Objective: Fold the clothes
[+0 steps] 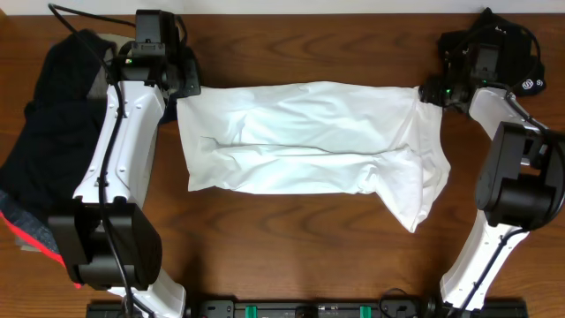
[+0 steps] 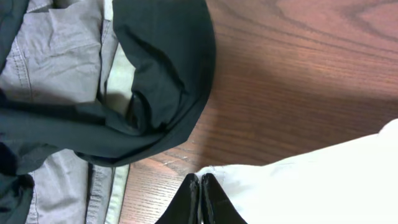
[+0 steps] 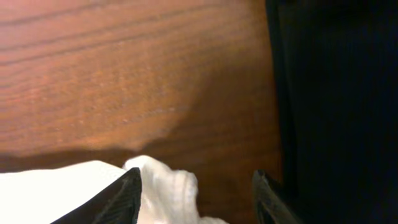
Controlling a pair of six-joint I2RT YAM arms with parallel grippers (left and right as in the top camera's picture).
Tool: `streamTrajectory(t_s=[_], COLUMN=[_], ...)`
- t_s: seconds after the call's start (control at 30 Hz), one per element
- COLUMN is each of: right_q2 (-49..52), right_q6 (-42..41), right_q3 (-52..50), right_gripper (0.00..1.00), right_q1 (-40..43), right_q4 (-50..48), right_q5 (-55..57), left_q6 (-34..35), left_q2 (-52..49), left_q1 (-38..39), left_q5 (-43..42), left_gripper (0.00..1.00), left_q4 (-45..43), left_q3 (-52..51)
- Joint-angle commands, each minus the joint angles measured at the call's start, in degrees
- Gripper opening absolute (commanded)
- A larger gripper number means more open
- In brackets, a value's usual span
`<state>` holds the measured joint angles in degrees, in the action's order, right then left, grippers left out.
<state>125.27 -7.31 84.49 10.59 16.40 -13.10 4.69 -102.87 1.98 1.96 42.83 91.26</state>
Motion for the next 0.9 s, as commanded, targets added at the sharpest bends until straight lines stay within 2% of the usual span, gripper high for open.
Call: streamTrajectory(t_s=[0.0,0.1,0.37,0.43,0.6,0.87], right_q2=[0.72,0.72,-1.07,-2.16,-5.99,-12.24], right_q6=[-1.01,-0.98,-0.98,-0.7,2.36,6.21], right_q3=[0.83,1.03,2.84,4.28,8.07,8.37], right_gripper=[0.53,0.45,0.08,0.03,0.01,0.01], right_q1=[0.22,0.22,0.28,0.26,0.26,-0.98], right_q4=[-0.61,-0.79,-0.17,1.51,11.17,36.89], right_q5=[-2.43,-3.72,-6.86,-6.86,-7.91,-10.86], left_q6=[0.31,0.28,0.26,0.26,0.26,0.28], left_q2=[0.0,0.0,0.0,0.0,0.0,0.0], left_q1=[-0.02,-0.02,-0.02,-0.02,-0.02,-0.02], left_q5=[1.14,1.16,1.16,1.16,1.14,1.11], left_gripper=[0.06,0.05,0.06,0.06,0.06,0.06], left_q4=[0.17,0.11,-0.11,-0.22,0.0,0.22], left_q3=[0.74,0.74,0.74,0.74,0.74,0.74])
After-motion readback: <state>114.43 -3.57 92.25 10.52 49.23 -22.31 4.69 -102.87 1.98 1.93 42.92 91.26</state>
